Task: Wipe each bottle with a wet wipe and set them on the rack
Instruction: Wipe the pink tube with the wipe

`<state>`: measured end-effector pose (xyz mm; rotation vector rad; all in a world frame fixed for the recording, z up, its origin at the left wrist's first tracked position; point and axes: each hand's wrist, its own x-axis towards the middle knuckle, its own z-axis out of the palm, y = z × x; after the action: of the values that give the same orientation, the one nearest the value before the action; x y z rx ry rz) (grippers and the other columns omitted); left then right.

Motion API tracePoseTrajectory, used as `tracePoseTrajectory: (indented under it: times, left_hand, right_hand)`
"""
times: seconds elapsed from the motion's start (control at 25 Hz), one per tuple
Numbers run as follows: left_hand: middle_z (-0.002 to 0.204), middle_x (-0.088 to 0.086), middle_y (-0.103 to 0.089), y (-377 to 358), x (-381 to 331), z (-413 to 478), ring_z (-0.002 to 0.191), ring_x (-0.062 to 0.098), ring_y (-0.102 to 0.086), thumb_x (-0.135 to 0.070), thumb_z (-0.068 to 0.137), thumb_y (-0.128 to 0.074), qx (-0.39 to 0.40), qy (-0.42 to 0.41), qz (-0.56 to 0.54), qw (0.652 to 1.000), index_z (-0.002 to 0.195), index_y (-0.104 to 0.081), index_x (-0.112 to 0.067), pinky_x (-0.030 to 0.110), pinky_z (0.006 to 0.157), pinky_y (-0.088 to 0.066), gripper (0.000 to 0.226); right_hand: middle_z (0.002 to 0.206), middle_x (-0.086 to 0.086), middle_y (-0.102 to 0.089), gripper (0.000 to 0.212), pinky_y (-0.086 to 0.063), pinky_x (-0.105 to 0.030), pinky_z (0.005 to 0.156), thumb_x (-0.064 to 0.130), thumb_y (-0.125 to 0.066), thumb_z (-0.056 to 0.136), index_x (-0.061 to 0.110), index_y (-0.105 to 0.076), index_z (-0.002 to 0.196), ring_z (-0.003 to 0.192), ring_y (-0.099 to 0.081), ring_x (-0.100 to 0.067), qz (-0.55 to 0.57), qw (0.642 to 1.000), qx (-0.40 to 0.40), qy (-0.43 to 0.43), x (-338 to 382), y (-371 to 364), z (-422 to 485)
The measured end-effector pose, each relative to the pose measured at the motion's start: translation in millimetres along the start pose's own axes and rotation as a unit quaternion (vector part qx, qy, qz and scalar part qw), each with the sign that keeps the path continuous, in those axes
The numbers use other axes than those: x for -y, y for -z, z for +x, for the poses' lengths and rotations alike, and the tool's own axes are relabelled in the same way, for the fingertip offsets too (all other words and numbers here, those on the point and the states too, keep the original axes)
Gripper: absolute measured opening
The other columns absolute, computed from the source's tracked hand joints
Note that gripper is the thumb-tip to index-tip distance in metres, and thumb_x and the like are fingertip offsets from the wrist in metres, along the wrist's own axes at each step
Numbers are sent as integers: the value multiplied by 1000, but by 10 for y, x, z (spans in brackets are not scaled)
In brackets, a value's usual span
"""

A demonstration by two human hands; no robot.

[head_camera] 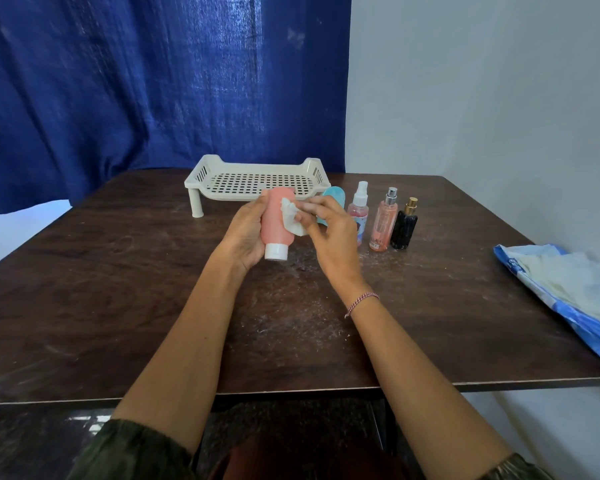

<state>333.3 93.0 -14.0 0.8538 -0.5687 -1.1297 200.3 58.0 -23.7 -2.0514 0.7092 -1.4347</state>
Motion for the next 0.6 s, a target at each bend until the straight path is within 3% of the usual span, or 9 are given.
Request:
tracePoseTrajectory:
  times: [0.12, 0.24, 0.4, 0.48, 0.6]
  left_hand:
    - [116, 15, -65, -9, -20, -10, 99, 26, -68, -26, 100, -42, -27, -19, -47, 998, 126, -48, -12, 42, 71, -59, 30]
    - [115, 11, -63, -14, -35, 2, 100, 26, -66, -26, 100, -43, -72, -41, -51, 995, 112, -52, -18, 43, 76, -58, 17]
    - [120, 9, -60, 14, -51, 57, 107, 26, -61, -32, 98, -47, -146, -53, -36, 987, 108, -52, -24, 47, 90, -53, 13]
    - [122, 11, -59, 40, -53, 78, 109, 27, -60, -34, 98, -46, -168, -53, -47, 983, 119, -50, -20, 48, 92, -52, 25]
    - [113, 13, -69, 44, -47, 69, 101, 25, -68, -38, 101, -36, -124, -57, -76, 988, 132, -45, -13, 44, 89, -53, 42]
  right_hand:
    - [115, 4, -58, 37, -44, -12, 91, 21, -70, 80, 7, -64, 115, 110, -44, 6, -1, 999, 50, 3, 2, -15, -9]
    - [115, 0, -61, 37, -46, -19, 91, 22, -73, 78, 10, -66, 112, 109, -47, -1, -30, 997, 68, 8, -13, -28, -13]
    - [105, 2, -65, 29, -40, -3, 84, 16, -73, 78, 11, -70, 106, 95, -53, -1, -48, 995, 84, 34, -4, -35, -38]
    - [101, 2, -66, 26, -38, 2, 80, 12, -72, 78, 11, -71, 104, 88, -52, 2, -66, 992, 94, 46, -7, -46, -50]
    - [100, 1, -67, 24, -37, 4, 78, 11, -70, 80, 12, -70, 104, 85, -52, 2, -86, 990, 99, 48, -6, -66, -53]
